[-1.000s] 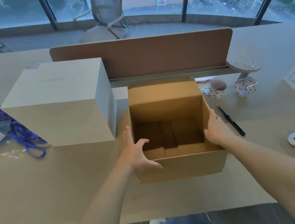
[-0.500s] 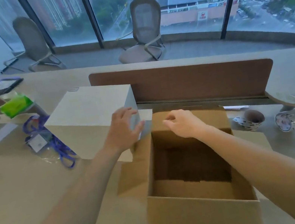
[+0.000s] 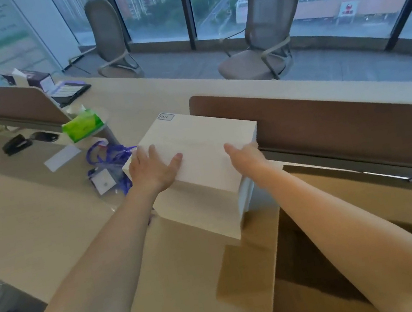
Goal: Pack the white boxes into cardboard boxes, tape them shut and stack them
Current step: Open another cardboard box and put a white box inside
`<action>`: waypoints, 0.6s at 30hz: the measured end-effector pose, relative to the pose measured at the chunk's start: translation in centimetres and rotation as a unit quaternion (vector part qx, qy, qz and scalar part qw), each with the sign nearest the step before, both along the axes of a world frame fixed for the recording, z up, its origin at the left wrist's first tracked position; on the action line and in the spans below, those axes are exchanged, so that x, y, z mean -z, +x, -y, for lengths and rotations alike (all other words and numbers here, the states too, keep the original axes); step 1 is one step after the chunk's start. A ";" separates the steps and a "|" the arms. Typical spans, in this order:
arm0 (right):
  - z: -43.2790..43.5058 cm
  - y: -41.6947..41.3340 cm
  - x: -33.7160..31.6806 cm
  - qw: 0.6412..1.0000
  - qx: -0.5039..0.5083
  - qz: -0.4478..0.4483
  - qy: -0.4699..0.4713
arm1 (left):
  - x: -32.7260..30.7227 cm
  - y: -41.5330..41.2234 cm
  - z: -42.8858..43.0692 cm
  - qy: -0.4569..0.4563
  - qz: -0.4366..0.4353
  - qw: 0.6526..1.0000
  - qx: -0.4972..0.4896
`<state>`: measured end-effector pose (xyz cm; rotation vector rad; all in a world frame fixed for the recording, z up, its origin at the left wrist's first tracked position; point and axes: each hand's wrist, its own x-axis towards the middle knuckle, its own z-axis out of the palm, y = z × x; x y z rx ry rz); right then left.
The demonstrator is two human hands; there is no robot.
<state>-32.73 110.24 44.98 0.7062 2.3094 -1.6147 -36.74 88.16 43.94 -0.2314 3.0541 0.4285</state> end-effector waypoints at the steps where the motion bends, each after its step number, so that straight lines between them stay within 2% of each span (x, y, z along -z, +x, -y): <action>1: 0.6 -0.4 0.3 0.999 0.031 0.004 -0.005 | 0.0 -0.9 0.7 0.002 -0.007 1.000 -0.010; 3: 1.2 -0.8 1.1 0.995 0.093 -0.001 -0.034 | -0.2 -2.3 1.9 0.019 -0.014 0.999 -0.038; 7: 1.7 -1.3 1.4 0.976 0.188 0.013 -0.105 | -0.5 -4.3 3.8 0.057 0.024 0.996 -0.064; 11: 2.7 -1.2 0.5 0.977 0.182 0.003 -0.110 | -0.1 -3.2 4.9 0.078 -0.035 0.994 -0.064; 18: 4.0 1.1 -4.2 0.989 0.102 -0.029 -0.104 | -2.4 0.2 7.0 0.116 -0.120 0.975 -0.149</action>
